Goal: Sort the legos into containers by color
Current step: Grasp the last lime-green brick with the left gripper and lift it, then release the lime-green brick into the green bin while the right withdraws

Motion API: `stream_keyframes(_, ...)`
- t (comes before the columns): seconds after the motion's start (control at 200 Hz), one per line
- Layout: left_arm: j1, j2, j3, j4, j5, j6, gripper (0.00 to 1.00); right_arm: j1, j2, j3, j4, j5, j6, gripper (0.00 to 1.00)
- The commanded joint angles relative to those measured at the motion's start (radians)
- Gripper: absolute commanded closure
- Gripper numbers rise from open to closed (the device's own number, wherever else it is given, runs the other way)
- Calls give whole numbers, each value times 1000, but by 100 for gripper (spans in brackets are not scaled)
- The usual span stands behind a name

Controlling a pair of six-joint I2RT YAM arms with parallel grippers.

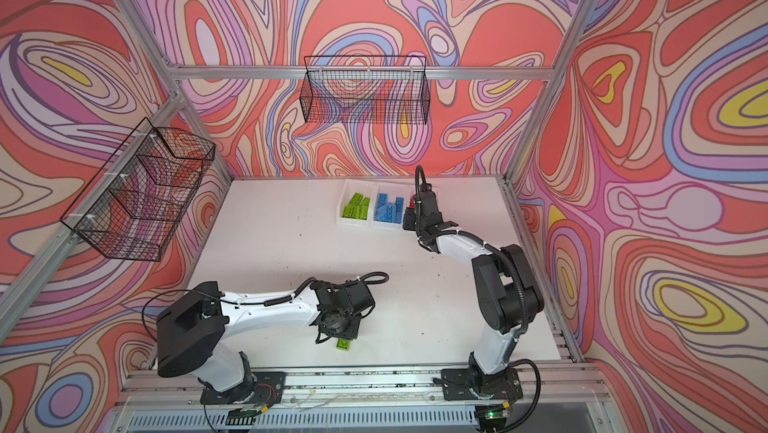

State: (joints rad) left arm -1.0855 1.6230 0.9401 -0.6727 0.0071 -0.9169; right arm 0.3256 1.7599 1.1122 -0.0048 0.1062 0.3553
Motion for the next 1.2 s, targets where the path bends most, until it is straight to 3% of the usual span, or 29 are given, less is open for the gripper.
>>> stream_keyframes(0.0,40,0,31,-71,-14,75,75,-5,-53,-28,-12,40,10,51)
stream_keyframes(0.185,168,1,126,-77,-18,268,87,-8,-106,-60,-52,83,11,51)
stream_keyframes(0.346,310,78,357,-67,-78,470,86,-11,-167,-110,-87,103,35,52)
stream_keyframes(0.531,484,296,715,-18,-46,681,86,-11,-221,-190,-114,98,84,53)
stream_keyframes(0.786,608,636,1154,32,-4,769,82,-11,-302,-255,-137,116,123,53)
stream_keyframes(0.866,617,723,1272,17,9,776,68,-11,-314,-248,-147,128,123,53)
stream_keyframes(0.927,620,753,1312,27,8,773,52,-11,-320,-243,-155,135,122,53)
stream_keyframes(0.982,620,756,1317,47,1,771,30,-11,-325,-237,-159,141,122,53)
stream_keyframes(1.027,622,747,1316,56,-17,774,1,-11,-326,-234,-164,146,121,53)
stream_keyframes(1.127,633,673,1254,94,-78,789,0,-11,-328,-237,-157,168,111,51)
stream_keyframes(1.197,654,564,1109,182,-106,790,0,-12,-327,-242,-142,192,100,48)
